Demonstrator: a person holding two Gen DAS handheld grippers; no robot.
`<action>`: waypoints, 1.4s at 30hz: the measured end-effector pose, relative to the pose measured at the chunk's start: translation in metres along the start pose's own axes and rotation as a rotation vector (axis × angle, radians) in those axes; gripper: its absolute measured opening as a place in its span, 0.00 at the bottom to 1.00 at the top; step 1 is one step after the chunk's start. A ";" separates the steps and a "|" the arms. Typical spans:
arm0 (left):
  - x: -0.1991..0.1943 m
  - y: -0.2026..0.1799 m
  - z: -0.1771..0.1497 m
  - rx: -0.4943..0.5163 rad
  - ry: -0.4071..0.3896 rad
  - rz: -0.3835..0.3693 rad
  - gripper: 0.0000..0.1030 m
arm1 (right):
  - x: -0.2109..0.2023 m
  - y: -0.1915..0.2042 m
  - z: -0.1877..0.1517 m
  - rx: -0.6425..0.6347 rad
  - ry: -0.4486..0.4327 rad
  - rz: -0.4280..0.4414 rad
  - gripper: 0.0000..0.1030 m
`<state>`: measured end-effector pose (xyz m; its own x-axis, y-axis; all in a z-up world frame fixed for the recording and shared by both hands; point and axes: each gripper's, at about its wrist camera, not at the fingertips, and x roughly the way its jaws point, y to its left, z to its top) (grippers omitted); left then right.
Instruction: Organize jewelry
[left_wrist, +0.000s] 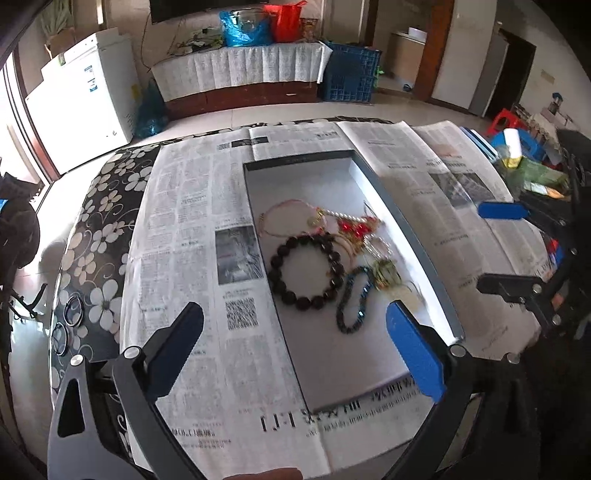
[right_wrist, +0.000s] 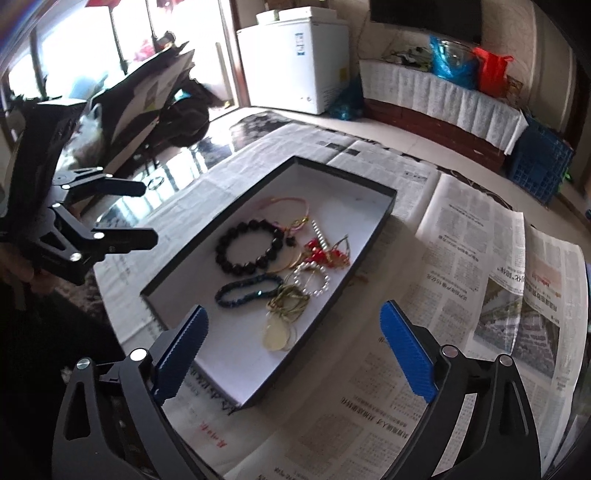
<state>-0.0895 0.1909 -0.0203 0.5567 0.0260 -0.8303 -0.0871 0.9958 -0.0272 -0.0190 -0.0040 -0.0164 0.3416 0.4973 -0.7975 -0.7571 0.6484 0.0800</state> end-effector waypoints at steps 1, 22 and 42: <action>-0.002 -0.002 -0.002 0.007 -0.007 -0.008 0.95 | 0.002 -0.001 -0.001 0.002 0.009 -0.002 0.93; 0.001 -0.006 -0.004 0.035 0.005 -0.025 0.95 | 0.009 0.002 -0.002 -0.013 0.031 0.000 0.94; 0.001 -0.007 -0.004 0.036 0.005 -0.025 0.95 | 0.010 0.002 -0.003 -0.019 0.041 -0.001 0.94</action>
<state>-0.0913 0.1840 -0.0232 0.5542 0.0010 -0.8324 -0.0435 0.9987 -0.0278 -0.0187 0.0003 -0.0262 0.3197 0.4724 -0.8214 -0.7671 0.6379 0.0683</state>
